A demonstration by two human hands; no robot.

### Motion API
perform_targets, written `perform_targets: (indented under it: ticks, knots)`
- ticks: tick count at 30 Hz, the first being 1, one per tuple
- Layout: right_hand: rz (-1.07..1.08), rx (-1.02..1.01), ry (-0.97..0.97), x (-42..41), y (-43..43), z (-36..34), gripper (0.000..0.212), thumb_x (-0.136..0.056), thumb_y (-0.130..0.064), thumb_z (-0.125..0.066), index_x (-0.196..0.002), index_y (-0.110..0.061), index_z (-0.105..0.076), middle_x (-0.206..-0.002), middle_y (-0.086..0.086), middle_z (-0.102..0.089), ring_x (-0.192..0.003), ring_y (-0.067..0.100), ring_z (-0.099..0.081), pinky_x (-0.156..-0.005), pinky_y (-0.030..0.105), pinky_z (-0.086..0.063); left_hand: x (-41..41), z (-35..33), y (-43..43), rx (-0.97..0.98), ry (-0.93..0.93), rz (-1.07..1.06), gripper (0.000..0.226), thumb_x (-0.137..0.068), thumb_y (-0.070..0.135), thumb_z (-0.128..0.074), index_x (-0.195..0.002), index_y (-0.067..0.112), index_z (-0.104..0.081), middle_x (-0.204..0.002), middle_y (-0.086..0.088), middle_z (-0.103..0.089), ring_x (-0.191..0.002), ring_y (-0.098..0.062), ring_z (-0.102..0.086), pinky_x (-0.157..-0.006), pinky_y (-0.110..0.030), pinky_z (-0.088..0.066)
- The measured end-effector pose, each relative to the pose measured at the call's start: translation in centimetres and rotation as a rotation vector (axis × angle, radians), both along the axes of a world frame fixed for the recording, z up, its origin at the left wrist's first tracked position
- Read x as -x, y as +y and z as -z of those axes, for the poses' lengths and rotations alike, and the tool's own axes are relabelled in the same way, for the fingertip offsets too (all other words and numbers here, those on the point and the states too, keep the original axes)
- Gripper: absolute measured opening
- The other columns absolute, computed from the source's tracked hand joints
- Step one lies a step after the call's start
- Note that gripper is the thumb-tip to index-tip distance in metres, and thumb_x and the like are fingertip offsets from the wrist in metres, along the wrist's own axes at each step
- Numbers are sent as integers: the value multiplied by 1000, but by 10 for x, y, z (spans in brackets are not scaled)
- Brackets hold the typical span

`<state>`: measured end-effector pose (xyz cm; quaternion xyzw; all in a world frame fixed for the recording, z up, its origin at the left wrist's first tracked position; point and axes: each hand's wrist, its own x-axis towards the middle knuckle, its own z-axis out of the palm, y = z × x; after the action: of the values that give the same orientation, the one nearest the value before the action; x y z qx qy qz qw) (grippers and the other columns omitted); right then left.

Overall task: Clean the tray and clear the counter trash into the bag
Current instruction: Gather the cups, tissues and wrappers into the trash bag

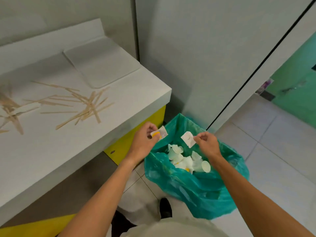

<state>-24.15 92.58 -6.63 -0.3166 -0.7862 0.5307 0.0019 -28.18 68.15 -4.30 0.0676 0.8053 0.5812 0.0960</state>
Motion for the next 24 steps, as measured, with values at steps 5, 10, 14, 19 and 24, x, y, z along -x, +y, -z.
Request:
perform_targets:
  ticks: [5,10,14,19,24]
  knots:
    - [38,-34,-208,-44,47,36,10,-84,-12,-69,-87,-15,-60,-84,0,-62,-89,25,-60,-77,30,-43,-2,12,61,0,-35,14,16,-88,12,-69,-90,19,-55,-91,3,-66,-85,-14,-65,-69,-22,-52]
    - [-85,-4,-175,-51,49,34,10,-86,-12,-69,-92,-17,-62,-92,3,-65,-93,25,-65,-86,38,-50,4,44,83,164,-232,79,30,-86,20,-71,-110,18,-53,-108,-3,-61,-94,-17,-62,-69,-22,-50]
    - [-237,-14,-73,-35,35,22,10,-87,-14,-68,-96,-18,-65,-95,2,-67,-94,20,-65,-85,37,-53,3,63,58,376,-309,115,44,-88,27,-70,-127,21,-49,-119,-1,-55,-104,-18,-58,-78,-28,-51]
    - [-386,13,74,5,-12,-2,8,-89,-15,-66,-96,-19,-66,-97,0,-69,-93,17,-66,-84,32,-54,4,40,5,305,-205,110,27,-92,22,-65,-118,17,-60,-114,0,-63,-95,-9,-60,-73,-11,-48]
    - [-516,67,219,58,-97,-36,7,-90,-9,-66,-93,-15,-67,-91,3,-69,-85,20,-67,-81,32,-56,12,-2,-61,224,-75,-12,10,-93,23,-62,-102,24,-65,-98,9,-64,-85,-7,-60,-67,-9,-45]
